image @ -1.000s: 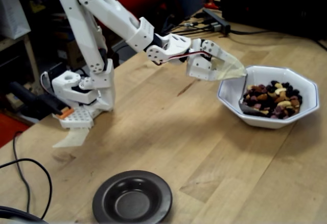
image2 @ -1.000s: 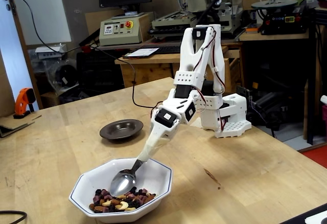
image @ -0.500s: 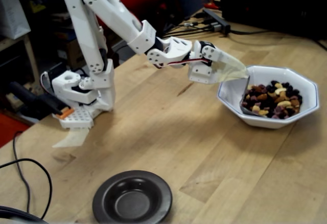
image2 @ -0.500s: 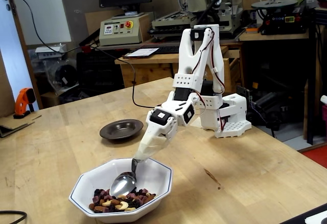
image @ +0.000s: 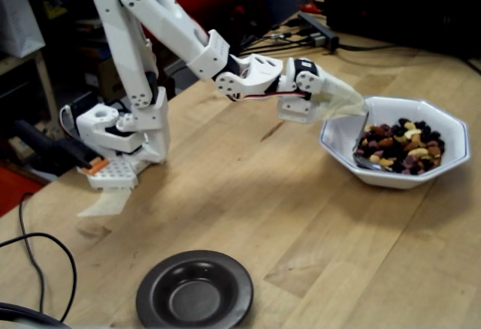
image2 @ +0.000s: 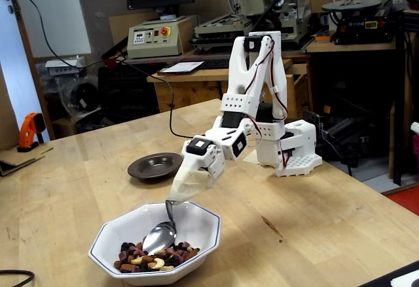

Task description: Use spoon to transfer food from the white bowl to brown plate

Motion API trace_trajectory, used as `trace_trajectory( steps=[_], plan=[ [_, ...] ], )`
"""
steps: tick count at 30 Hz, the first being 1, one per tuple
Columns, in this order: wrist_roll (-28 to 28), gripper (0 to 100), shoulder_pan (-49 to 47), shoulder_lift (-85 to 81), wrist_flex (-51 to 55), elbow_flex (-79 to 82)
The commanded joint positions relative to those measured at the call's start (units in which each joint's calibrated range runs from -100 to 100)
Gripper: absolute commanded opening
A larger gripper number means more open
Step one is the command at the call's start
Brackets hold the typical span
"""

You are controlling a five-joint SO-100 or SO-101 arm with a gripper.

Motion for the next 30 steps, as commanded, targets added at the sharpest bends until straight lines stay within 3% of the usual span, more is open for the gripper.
trace_trajectory(
  steps=[1, 12, 20, 30],
  plan=[
    [-2.4, 4, -0.3, -0.6, -0.1, -1.2],
    [-3.0, 4, 0.5, 0.1, -0.1, -9.3],
    [2.6, 4, -0.2, 0.2, -0.1, -11.2],
    [-1.8, 4, -0.2, 1.3, -0.1, -11.3]
  ],
)
